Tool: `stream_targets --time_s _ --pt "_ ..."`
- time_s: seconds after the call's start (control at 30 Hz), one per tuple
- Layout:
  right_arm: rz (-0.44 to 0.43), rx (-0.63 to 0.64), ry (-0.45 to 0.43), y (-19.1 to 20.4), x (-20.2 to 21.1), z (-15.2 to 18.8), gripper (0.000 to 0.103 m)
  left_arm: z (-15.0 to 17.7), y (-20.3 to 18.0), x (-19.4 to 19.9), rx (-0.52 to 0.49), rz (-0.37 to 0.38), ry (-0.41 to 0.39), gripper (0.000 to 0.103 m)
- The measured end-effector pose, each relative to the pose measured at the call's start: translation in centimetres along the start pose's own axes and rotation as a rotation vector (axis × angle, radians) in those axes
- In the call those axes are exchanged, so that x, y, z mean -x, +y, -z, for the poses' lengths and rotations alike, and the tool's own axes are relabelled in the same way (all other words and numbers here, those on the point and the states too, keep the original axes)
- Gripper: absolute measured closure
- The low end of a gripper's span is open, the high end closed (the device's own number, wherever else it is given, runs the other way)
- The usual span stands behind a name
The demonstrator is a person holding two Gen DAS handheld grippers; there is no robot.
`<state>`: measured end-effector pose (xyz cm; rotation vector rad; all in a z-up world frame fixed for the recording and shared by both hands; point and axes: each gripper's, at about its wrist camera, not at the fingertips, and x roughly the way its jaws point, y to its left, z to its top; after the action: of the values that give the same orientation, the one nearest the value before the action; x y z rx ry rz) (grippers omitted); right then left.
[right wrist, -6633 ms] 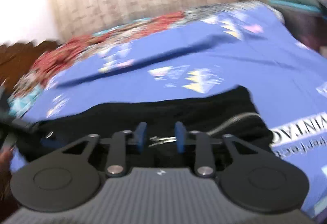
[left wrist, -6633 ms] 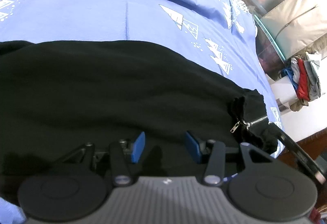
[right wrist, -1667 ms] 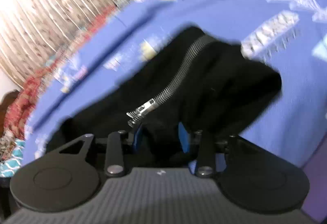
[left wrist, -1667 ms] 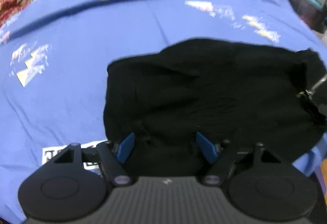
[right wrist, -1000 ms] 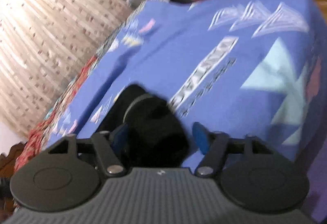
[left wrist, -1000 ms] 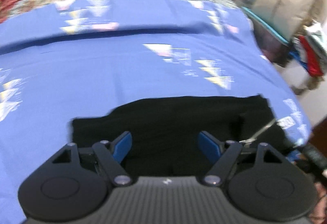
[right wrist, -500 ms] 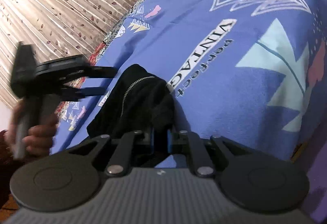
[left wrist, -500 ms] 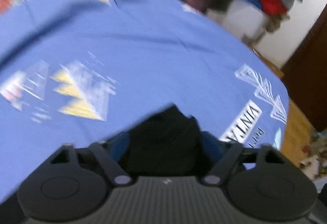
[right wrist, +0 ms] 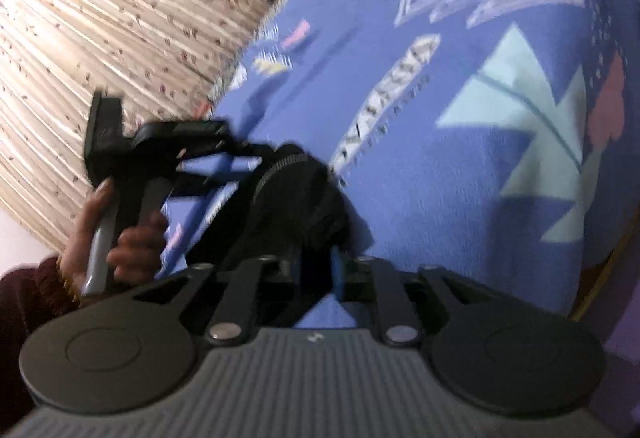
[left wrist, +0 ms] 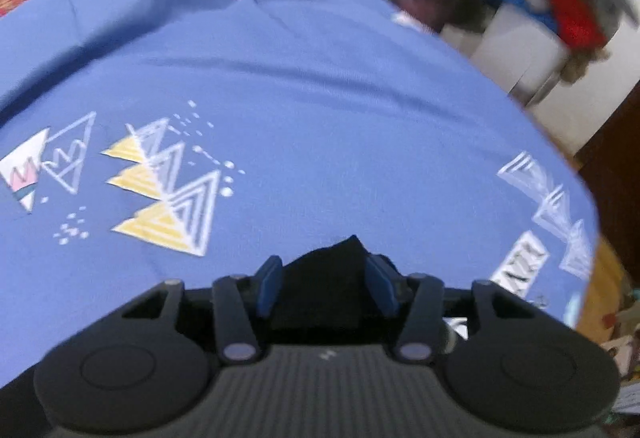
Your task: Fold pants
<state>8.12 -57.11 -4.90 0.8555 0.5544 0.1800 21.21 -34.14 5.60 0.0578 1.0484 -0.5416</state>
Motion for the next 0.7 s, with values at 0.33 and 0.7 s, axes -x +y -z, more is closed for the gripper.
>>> stream_targets --time_s 0.33,0.7 --pt "0.015 0.043 0.026 1.6 -3.7 -0.4 0.087 2.5 2.8 5.2 0.176 0.175 0.01 0.05" --pt "0.046 0.594 0.025 14.5 -3.1 4.0 0.088 2.9 -2.3 7.0 0.01 0.133 0.094 0.0"
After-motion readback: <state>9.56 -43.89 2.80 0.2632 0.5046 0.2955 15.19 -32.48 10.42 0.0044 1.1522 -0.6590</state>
